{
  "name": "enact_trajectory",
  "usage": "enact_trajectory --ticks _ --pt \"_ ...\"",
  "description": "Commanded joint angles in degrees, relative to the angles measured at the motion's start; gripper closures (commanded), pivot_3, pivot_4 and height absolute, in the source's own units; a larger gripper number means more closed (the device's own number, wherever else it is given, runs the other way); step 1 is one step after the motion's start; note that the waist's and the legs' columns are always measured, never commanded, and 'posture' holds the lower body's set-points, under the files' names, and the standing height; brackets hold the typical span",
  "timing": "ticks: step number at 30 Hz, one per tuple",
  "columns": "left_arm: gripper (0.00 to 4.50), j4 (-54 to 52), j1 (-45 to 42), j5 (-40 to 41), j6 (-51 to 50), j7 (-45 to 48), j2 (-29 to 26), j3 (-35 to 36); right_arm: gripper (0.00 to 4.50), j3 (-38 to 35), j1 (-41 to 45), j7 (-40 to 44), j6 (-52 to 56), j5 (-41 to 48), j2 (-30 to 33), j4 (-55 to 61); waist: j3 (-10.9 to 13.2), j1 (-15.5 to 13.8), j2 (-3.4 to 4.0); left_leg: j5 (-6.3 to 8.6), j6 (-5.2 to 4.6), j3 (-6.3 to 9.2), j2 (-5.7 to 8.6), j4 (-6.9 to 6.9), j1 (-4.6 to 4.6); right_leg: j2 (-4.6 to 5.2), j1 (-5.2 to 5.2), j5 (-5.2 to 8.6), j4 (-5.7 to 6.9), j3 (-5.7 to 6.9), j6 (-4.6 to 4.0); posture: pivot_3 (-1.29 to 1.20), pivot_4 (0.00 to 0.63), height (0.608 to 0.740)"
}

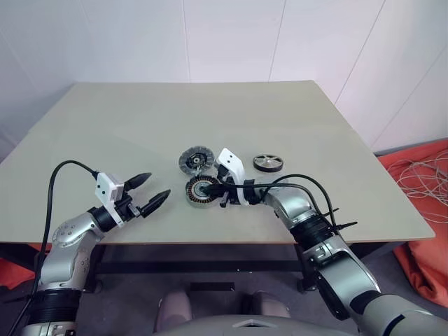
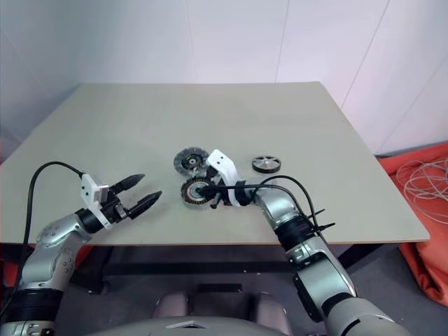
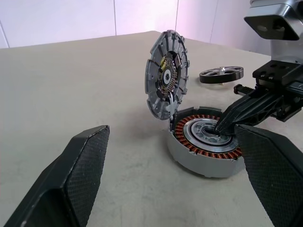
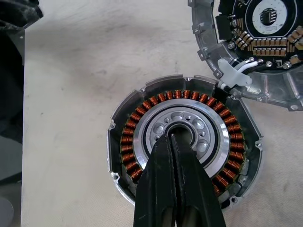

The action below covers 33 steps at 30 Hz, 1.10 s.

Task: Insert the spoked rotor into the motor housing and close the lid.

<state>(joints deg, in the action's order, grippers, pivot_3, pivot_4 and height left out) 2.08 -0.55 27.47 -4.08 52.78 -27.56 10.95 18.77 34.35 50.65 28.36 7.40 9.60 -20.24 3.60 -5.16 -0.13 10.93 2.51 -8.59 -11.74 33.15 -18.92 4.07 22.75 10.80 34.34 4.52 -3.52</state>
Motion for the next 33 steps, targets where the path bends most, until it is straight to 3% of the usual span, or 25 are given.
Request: enact_trajectory --ticks 1,4,9,19,26,33 --pt "0.00 -0.8 -1.2 -0.1 1.0 0.0 -0.6 0.7 4.48 -4.0 2.6 -1.1 0.5 3.2 -1.6 2.2 0.0 0.0 0.00 0.00 0.00 0.00 0.00 0.00 -0.02 0.00 0.01 0.00 0.00 0.00 0.00 0.00 0.000 0.740" --pt "0.00 -0.8 -1.2 -0.1 1.0 0.0 -0.5 0.6 4.48 -7.7 4.3 -2.5 2.8 7.1 -4.3 4.2 0.0 0.0 0.00 0.00 0.00 0.01 0.00 0.00 -0.07 0.00 0.04 0.00 0.01 0.00 0.00 0.00 0.000 0.740" --pt "0.00 -0.9 -1.1 -0.1 1.0 -0.1 -0.5 0.6 4.48 -6.9 5.1 -3.2 1.9 5.7 -4.7 3.4 0.0 -0.1 -0.01 0.01 -0.01 -0.02 -0.01 -0.07 -0.14 0.00 0.11 -0.01 0.04 -0.01 -0.02 0.00 0.000 0.740" --pt "0.00 -1.1 -1.1 -0.2 0.9 -0.4 -0.4 0.6 4.48 3.6 0.5 0.0 -0.3 -2.2 -0.2 -1.0 0.0 -0.1 0.03 0.02 -0.01 -0.04 0.02 -0.15 -0.25 0.00 0.19 -0.01 0.05 -0.01 -0.03 0.00 0.000 0.740" --pt "0.00 -0.9 -1.3 -0.2 0.9 -0.3 -0.5 0.6 4.48 1.8 1.5 -0.9 -0.9 -1.4 -0.9 -1.2 0.0 0.0 0.01 0.02 -0.01 -0.01 0.02 -0.13 0.03 0.00 -0.08 0.02 -0.11 -0.03 0.02 0.00 0.000 0.740" --pt "0.00 -1.0 -1.1 -0.2 1.1 -0.3 -0.5 0.6 4.48 -7.2 3.7 -3.3 1.7 5.8 -4.6 1.4 0.0 0.0 0.02 0.02 -0.01 -0.01 0.00 -0.13 -0.09 0.00 0.01 0.01 -0.12 -0.02 0.02 0.00 0.000 0.740"
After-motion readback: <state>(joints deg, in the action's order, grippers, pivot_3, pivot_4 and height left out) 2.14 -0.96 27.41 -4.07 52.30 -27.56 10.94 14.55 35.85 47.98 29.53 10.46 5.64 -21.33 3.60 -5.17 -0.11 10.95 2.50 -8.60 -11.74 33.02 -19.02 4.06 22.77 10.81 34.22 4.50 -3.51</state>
